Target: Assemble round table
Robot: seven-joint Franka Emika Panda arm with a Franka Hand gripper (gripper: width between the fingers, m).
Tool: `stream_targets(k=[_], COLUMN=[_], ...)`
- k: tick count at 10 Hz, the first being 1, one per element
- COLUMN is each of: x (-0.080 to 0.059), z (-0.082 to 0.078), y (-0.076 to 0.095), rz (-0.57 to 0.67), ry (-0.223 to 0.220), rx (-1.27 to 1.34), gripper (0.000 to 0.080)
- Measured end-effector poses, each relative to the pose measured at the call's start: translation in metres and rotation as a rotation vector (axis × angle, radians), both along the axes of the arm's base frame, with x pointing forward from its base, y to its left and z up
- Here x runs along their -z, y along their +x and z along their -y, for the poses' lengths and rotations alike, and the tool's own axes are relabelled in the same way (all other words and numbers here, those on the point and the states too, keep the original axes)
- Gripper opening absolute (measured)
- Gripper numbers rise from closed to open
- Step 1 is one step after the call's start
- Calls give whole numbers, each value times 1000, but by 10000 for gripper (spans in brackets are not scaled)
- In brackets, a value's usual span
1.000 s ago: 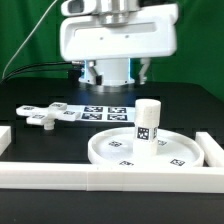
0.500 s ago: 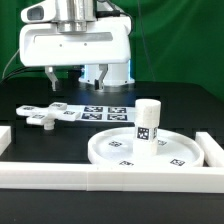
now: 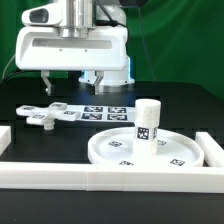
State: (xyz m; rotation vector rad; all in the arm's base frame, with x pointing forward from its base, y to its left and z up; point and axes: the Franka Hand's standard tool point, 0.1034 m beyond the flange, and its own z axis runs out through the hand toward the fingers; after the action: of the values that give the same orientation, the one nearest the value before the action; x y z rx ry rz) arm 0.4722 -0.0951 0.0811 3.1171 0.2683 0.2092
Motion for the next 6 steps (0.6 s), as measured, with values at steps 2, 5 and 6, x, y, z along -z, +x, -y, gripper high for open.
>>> stream_targets(k=[2,5,6], x=[0,6,9], z=[-1,22,42], y=[0,-13,-21], rz=[1,-31,-41], ry=[0,2,-3], rx=[1,-89,-141], gripper=[649,649,649])
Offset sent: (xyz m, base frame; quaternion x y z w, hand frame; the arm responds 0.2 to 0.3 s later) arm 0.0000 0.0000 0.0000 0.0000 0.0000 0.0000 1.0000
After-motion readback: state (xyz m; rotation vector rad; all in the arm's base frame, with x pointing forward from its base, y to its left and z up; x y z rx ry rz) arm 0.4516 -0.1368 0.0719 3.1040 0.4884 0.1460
